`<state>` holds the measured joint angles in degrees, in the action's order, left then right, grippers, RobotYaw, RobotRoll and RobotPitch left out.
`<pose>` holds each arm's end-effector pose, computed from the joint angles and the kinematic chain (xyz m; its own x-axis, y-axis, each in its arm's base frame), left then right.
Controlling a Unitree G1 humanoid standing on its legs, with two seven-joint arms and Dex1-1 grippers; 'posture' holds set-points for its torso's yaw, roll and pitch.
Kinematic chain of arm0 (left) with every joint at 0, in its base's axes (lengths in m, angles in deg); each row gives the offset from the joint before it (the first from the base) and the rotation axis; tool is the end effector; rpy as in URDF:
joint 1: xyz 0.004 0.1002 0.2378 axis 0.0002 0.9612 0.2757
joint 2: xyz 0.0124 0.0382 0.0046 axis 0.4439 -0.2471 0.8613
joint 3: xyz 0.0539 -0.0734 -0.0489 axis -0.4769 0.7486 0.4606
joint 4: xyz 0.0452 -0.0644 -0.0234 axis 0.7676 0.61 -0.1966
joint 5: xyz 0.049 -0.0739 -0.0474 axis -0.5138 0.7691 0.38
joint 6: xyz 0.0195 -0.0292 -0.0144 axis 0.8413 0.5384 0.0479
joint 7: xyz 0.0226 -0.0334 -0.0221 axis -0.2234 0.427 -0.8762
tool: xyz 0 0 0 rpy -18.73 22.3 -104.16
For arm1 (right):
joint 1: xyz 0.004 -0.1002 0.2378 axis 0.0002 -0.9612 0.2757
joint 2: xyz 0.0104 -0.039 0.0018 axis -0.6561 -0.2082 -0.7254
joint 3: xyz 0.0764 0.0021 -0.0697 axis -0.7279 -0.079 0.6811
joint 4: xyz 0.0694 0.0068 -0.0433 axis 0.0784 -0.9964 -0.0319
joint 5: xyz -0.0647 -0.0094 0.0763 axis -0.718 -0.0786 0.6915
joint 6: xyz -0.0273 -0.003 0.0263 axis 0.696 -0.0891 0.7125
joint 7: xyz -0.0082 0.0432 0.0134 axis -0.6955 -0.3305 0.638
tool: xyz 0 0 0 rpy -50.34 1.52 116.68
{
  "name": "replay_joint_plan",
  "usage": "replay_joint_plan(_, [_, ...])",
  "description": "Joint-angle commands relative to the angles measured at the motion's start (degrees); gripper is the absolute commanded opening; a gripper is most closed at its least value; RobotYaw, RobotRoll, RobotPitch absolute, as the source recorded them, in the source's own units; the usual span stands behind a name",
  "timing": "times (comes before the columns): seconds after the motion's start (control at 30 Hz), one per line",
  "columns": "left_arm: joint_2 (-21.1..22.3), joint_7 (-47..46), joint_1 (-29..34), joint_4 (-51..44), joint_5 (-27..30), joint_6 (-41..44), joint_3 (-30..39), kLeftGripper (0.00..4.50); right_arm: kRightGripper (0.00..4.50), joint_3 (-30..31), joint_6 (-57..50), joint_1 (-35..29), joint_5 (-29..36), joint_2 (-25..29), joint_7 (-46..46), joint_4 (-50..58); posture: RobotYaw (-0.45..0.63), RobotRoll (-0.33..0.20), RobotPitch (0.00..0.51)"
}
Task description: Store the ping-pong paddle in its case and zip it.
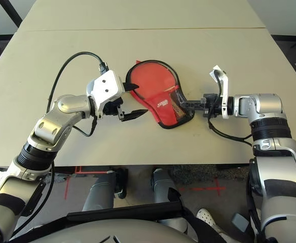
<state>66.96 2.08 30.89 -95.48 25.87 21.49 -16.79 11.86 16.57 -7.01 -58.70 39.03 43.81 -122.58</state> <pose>0.2702 0.1294 0.1749 0.4301 -0.8732 -0.2292 0.8736 0.3385 0.3497 0.3000 -0.2860 0.1439 0.4218 0.8003 -0.4262 -0.5485 0.5995 0.5829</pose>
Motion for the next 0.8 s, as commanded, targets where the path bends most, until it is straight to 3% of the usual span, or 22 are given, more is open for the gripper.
replay_joint_plan(0.03, [0.2,0.5,1.1,-1.4,-0.5,0.4,-0.7,4.5,0.03,1.1,-1.4,-1.6,-0.4,-0.7,-0.8,0.1,0.0,0.0,0.228])
replay_joint_plan(0.27, [0.1,0.4,1.3,-1.4,-0.5,0.4,-0.8,4.5,0.03,-1.0,-4.2,-3.0,0.5,0.5,-2.8,1.6,0.0,0.0,0.23])
replay_joint_plan(0.8, [-0.9,0.1,1.5,-0.7,-1.0,-0.6,-1.1,4.5,0.03,-11.0,-18.1,-11.3,10.7,6.0,-8.0,18.6,-0.02,0.0,0.227])
